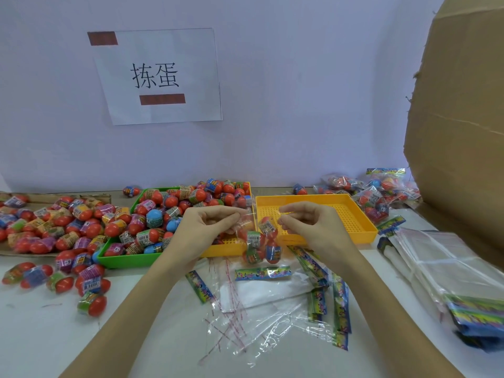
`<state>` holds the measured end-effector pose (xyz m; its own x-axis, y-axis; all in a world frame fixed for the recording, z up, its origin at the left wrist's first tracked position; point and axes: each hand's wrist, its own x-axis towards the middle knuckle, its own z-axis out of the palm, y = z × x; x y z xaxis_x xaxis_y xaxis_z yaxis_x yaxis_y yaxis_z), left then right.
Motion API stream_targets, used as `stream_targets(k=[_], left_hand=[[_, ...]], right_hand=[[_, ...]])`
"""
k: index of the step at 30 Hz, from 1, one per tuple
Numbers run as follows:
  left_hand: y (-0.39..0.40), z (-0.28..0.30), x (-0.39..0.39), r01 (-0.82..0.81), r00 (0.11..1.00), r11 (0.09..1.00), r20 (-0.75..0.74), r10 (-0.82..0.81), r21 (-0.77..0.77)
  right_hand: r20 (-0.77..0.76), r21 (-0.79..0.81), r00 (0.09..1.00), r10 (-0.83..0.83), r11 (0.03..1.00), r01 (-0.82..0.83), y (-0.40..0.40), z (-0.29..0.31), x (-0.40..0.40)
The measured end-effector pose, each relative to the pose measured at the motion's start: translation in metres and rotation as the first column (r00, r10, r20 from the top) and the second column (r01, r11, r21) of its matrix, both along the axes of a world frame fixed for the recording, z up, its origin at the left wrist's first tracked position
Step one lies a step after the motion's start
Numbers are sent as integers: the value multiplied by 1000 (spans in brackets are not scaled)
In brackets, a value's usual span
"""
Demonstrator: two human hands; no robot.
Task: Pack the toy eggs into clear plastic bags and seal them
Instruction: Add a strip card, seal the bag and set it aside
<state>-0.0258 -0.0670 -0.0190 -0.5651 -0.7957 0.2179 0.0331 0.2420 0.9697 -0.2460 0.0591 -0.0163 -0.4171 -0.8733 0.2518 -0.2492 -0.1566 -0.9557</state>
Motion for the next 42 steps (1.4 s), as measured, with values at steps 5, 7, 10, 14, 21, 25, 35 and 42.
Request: stream_targets(k=[5, 7, 10, 14, 21, 25, 35, 42], left_hand=[[0, 1, 3, 41, 999, 997, 19, -39, -71], [0, 1, 4, 50, 999, 996, 22, -49, -73], [-3, 0, 6, 80, 996, 993, 39, -77, -88], [-5, 1, 8, 108, 994, 986, 23, -106, -124], [-11, -1, 10, 107, 992, 979, 80, -94, -174], [-12, 1, 13, 118, 988, 973, 118, -96, -200], [-12, 2, 16, 129, 987, 967, 118, -105, -221], [-14, 3, 18, 192, 971, 963, 182, -157, -188]], right_hand=[[68, 6, 997, 44, 999, -45, 0, -2, -5], [99, 15, 993, 62, 998, -63, -1, -3, -6], [122, 17, 990, 69, 997, -72, -1, -3, -5], [154, 22, 985, 78, 996, -82, -2, -3, -5], [82, 32, 994, 74, 997, -76, -2, -3, -6], [20, 23, 997, 71, 997, -72, -1, -3, -6], [-92, -12, 990, 107, 994, -108, 1, -2, -9], [-110, 42, 989, 104, 994, -99, 2, 0, -11]])
